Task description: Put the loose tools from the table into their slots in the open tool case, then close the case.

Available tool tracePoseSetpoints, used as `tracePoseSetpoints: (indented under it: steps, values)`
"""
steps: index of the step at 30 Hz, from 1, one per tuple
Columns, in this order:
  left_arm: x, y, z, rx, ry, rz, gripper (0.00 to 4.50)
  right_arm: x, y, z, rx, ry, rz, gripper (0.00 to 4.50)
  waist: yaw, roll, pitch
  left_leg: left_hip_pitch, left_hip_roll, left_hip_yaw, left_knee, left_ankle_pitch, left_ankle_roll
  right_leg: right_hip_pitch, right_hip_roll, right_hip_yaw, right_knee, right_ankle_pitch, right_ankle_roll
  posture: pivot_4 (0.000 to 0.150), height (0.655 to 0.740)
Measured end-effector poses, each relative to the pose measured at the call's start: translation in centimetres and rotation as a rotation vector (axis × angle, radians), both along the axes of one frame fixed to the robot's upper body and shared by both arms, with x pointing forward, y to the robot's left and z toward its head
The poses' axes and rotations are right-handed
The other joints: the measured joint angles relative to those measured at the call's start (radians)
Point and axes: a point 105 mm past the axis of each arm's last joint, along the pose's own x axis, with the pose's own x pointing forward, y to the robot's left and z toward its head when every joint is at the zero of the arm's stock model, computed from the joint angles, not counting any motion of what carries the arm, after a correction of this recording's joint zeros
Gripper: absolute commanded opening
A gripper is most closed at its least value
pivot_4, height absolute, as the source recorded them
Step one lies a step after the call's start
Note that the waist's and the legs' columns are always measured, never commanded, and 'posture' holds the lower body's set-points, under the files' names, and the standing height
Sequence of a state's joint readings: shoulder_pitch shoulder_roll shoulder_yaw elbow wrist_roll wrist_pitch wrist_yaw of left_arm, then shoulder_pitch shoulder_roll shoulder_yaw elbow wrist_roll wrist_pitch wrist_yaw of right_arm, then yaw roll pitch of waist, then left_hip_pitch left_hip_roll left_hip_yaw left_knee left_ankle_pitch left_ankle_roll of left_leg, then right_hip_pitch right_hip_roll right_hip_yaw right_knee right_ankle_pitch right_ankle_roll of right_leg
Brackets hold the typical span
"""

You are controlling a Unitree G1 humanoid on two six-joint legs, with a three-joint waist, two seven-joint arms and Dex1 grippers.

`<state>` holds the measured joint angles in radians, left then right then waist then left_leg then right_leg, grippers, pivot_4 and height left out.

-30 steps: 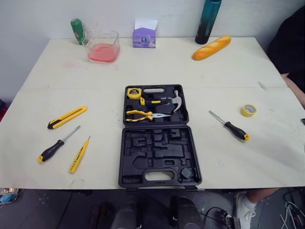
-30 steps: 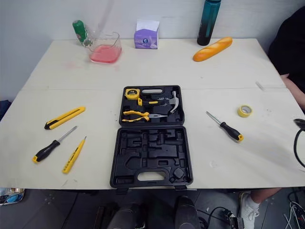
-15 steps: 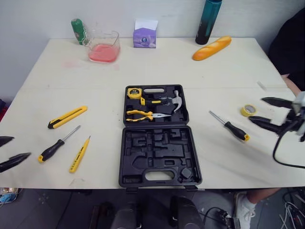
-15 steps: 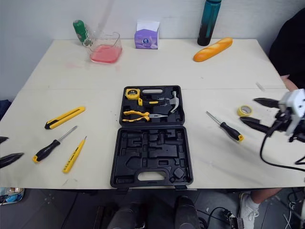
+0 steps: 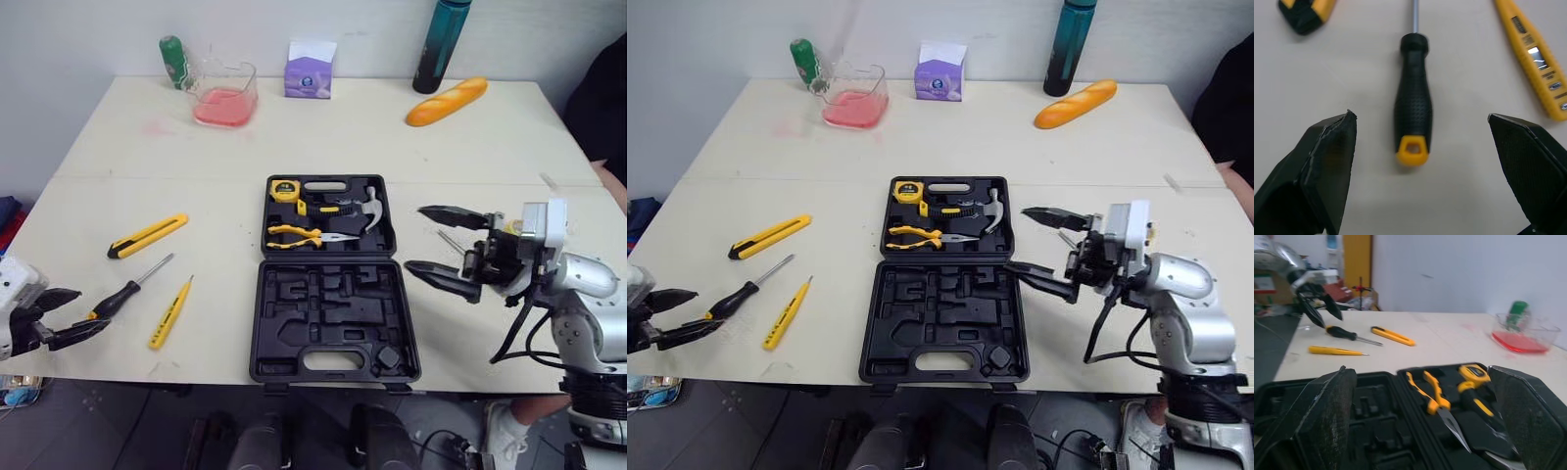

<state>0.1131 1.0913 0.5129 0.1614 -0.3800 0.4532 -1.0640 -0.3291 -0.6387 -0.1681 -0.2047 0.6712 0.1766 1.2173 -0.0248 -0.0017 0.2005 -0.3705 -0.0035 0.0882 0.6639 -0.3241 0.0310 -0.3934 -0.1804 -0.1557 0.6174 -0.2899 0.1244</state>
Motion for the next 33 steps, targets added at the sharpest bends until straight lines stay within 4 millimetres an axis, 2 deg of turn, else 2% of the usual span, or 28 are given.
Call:
tracePoseSetpoints:
  steps: [3,5,9,17,23,26,32,33]
  values:
    - [1.0,-0.7,0.1,-0.011,-0.013,-0.017,4.5,-1.1,1.7,-0.1,-0.013,-0.014,0.092,4.44,0.0,-0.001,0.0,0.0,0.0,0.0,0.0,0.0,0.0,0.0,0.0,0.0,0.001,0.0,0.0,0.15,0.74]
    - [1.4,-0.9,0.0,-0.001,-0.013,-0.022,4.5,-1.5,1.9,-0.2,-0.029,-0.019,0.122,4.44,0.0,-0.001,-0.001,0.0,0.0,0.0,0.001,0.0,0.0,0.0,0.0,0.0,0.001,0.0,0.0,0.15,0.74]
    - [1.6,-1.3,-0.8,0.023,0.016,-0.047,4.5,-2.1,1.7,-0.8,-0.078,-0.007,0.159,4.44,0.0,-0.001,0.0,0.0,0.0,0.001,0.0,0.0,0.001,0.0,0.0,0.0,0.0,0.0,0.0,0.15,0.74]
    - [0.6,0.6,-2.6,0.053,0.062,-0.002,4.5,-1.8,1.1,-1.7,-0.111,-0.002,0.156,4.44,-0.002,-0.002,-0.001,0.0,0.0,0.001,0.0,0.0,0.001,-0.001,0.0,0.0,0.001,0.0,0.0,0.15,0.74]
    - [0.8,0.5,-2.8,0.048,0.015,-0.003,4.5,-1.6,0.9,-1.9,-0.112,0.001,0.148,4.44,0.0,-0.003,-0.001,0.001,0.0,0.001,0.001,0.0,0.001,0.0,-0.001,0.0,0.001,0.0,0.0,0.15,0.74]
    - [1.0,0.3,-2.9,0.041,-0.005,-0.002,3.67,-1.3,0.7,-2.1,-0.119,0.001,0.137,4.5,0.003,-0.003,-0.001,0.001,0.0,0.001,0.001,0.0,0.001,0.0,-0.001,0.0,0.001,0.0,0.0,0.15,0.74]
    - [1.5,0.0,-2.8,0.03,-0.017,-0.001,0.99,-0.9,0.4,-2.2,-0.134,-0.01,0.132,4.5,0.002,-0.003,-0.001,0.001,0.0,0.001,0.001,0.0,0.001,0.0,-0.001,0.0,0.001,0.0,0.0,0.15,0.74]
    - [1.5,0.0,-2.8,0.029,-0.014,0.001,0.99,-1.0,0.4,-2.2,-0.137,-0.01,0.134,4.5,0.002,-0.003,-0.001,0.001,0.0,0.001,0.001,0.0,0.001,0.0,-0.001,0.0,0.001,0.0,0.0,0.15,0.74]
